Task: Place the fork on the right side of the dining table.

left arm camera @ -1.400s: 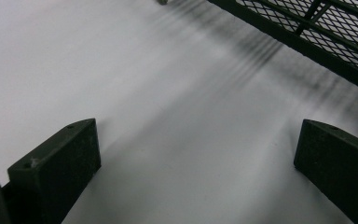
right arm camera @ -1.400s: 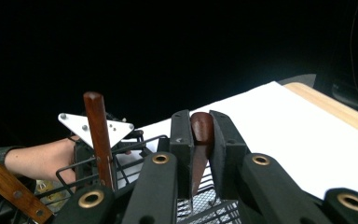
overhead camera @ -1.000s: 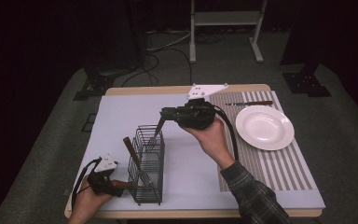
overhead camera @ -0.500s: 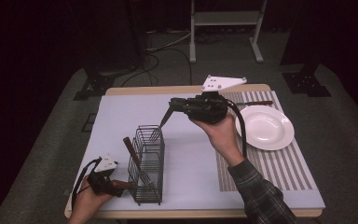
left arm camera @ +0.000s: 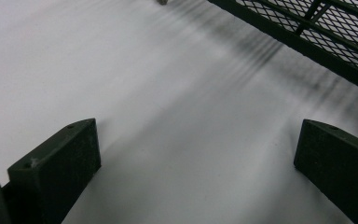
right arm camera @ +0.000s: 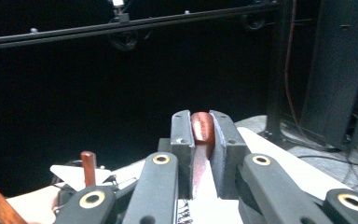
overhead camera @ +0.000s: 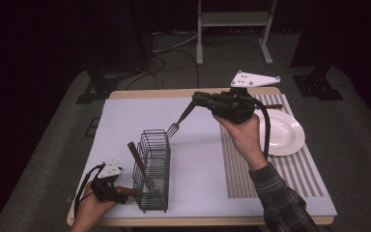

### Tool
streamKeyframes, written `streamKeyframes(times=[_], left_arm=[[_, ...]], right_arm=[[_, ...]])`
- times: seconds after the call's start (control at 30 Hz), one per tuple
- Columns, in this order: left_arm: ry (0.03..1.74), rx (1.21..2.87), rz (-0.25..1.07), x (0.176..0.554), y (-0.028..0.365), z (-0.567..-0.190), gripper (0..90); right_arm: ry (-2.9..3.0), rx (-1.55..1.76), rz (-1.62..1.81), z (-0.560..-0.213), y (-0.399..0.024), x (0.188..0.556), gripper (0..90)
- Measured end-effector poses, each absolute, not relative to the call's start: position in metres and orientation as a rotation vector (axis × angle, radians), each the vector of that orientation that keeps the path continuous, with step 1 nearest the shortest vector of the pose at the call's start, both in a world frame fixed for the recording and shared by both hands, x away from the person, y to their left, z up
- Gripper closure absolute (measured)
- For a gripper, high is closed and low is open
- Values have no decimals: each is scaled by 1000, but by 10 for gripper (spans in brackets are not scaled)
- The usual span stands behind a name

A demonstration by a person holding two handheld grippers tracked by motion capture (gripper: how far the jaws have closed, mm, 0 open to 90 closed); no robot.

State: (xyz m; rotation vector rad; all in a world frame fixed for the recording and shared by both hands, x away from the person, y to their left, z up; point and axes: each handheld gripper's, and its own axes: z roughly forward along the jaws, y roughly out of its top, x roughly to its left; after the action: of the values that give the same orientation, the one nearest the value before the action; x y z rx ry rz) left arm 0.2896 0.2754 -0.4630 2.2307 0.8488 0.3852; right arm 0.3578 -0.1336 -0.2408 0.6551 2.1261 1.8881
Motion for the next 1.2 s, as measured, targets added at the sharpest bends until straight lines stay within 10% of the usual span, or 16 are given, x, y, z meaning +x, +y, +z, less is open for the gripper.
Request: streamKeyframes(times=[1.2], left_arm=[[847, 2233, 387, 290, 276, -463, 0]], right_arm=[[2086, 940, 1731, -298, -207, 344, 800]])
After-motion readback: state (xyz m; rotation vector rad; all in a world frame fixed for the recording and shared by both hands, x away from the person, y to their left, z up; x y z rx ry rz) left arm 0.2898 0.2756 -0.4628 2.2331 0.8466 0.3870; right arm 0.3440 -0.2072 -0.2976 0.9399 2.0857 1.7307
